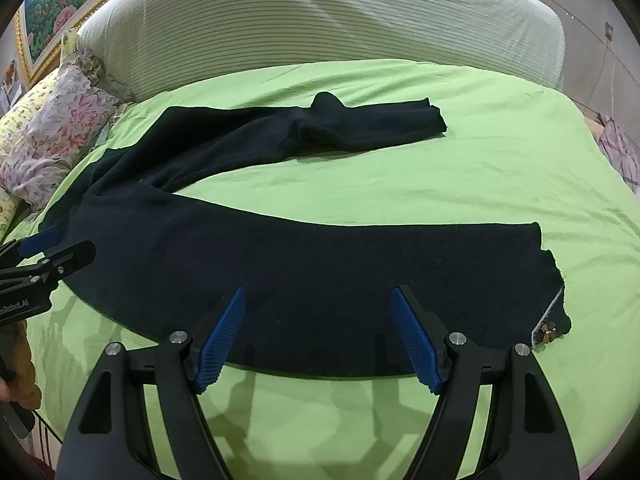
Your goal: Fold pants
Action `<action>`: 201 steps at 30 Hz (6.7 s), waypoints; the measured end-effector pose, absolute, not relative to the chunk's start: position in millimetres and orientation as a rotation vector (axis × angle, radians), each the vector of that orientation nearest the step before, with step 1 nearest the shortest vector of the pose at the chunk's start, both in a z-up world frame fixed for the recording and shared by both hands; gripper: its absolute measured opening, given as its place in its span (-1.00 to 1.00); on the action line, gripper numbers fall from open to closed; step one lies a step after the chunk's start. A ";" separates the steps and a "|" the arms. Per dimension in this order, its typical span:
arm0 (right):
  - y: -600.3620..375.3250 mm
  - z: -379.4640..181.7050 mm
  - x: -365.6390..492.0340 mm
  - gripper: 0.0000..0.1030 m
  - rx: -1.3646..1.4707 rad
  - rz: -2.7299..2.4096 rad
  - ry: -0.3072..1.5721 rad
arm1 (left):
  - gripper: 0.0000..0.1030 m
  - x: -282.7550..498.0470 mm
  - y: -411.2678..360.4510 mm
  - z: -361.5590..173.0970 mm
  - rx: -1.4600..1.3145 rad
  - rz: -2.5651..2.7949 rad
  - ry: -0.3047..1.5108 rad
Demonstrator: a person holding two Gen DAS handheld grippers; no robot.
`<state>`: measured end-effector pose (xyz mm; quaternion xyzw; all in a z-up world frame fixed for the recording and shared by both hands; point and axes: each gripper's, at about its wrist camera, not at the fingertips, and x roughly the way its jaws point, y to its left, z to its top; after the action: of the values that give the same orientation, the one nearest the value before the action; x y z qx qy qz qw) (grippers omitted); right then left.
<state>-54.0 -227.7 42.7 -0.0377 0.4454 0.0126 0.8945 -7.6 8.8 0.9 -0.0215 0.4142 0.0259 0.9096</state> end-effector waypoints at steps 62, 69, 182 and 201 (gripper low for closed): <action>-218.3 44.4 -53.4 0.47 -0.047 0.083 0.929 | 0.82 -2.9 11.6 0.2 -0.072 0.063 0.869; -221.8 45.9 -51.4 0.47 -0.022 0.087 0.941 | 0.82 2.7 10.7 -0.6 -0.075 0.044 0.876; -345.5 50.0 -91.2 -0.78 -0.234 0.163 1.193 | -0.77 55.1 -27.5 -20.1 0.017 -0.578 1.188; -276.7 93.5 -73.4 -0.17 0.178 0.281 0.992 | 0.39 69.3 55.0 25.0 -0.354 -0.122 1.203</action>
<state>-73.4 -276.7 93.5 0.0851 0.4735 0.1340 0.8664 69.3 55.0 25.0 -0.1653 0.5626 -0.0570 0.8080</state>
